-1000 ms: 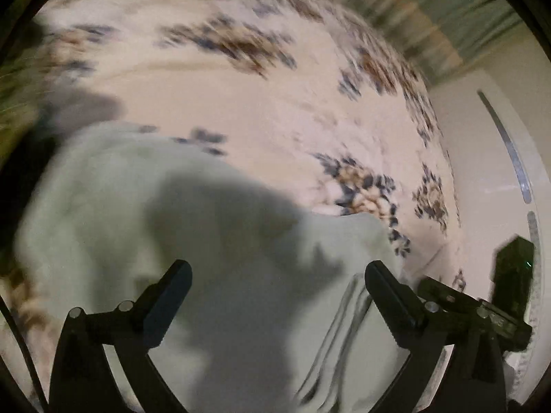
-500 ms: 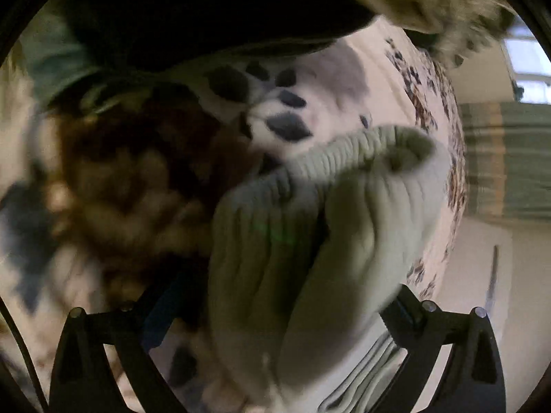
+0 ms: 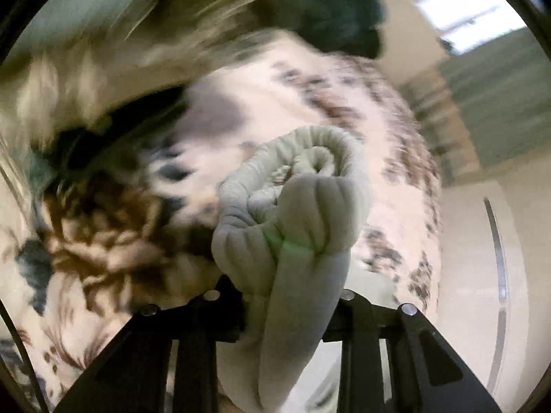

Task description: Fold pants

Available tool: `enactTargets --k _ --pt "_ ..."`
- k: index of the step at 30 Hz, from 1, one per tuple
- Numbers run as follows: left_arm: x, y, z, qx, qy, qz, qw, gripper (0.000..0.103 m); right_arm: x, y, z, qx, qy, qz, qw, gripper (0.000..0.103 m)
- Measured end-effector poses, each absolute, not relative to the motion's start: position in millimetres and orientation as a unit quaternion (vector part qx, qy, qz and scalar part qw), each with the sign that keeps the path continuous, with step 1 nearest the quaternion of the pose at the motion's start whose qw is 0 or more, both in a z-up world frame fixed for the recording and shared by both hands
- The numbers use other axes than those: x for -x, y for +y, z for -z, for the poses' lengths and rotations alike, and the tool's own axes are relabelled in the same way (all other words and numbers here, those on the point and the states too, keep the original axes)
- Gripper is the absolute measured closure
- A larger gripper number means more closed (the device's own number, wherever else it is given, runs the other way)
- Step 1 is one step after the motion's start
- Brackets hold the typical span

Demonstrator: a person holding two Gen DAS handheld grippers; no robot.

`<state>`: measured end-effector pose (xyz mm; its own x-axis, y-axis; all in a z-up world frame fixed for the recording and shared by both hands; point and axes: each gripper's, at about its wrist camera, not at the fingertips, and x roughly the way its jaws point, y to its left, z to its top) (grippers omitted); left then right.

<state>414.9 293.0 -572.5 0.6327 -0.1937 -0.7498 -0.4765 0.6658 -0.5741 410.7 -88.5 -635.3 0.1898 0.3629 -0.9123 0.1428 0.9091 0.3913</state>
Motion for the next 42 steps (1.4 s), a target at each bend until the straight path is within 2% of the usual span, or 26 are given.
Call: enactTargets --k 6,11,18,23,28,31,34,37,41,42 --pt "-429.8 191.1 481.9 0.335 0.381 0.03 0.861 0.078 -395.5 -146.8 623.1 -0.26 0.607 -0.039 0.75 0.01" --pt "-434.4 80.8 461.9 0.3 0.408 0.13 0.852 0.078 -370.6 -213.8 614.1 -0.328 0.576 0.01 0.748 0.01" --pt "-426.5 -94.6 509.5 0.21 0.49 0.205 0.821 0.079 -316.1 -315.0 607.8 -0.345 0.553 0.113 0.75 0.01" --pt "-415.4 -179.4 557.9 0.117 0.538 0.228 0.803 0.079 -276.6 -376.6 623.0 -0.317 0.564 0.195 0.737 0.01" --pt "-409.4 -221.1 605.3 0.032 0.57 0.227 0.789 0.079 -257.0 -410.7 637.4 -0.299 0.572 0.225 0.73 0.01" --pt "-405.6 -226.5 604.3 0.006 0.572 0.226 0.788 0.077 -260.6 -412.9 642.0 -0.279 0.583 0.228 0.728 0.01" --pt "-409.5 -226.4 592.7 -0.014 0.58 0.211 0.787 0.068 -264.4 -408.7 638.6 -0.252 0.592 0.217 0.734 0.01" --pt "-410.1 -222.8 576.6 -0.011 0.598 0.212 0.773 0.054 -272.3 -398.0 629.3 -0.23 0.596 0.2 0.743 0.01" --pt "-415.4 -199.6 539.0 0.046 0.593 0.228 0.771 0.018 -283.3 -384.4 613.7 -0.23 0.594 0.164 0.753 0.01" --pt "-416.4 -191.0 525.7 0.062 0.583 0.233 0.776 0.014 -286.5 -381.1 608.4 -0.23 0.593 0.157 0.756 0.01"
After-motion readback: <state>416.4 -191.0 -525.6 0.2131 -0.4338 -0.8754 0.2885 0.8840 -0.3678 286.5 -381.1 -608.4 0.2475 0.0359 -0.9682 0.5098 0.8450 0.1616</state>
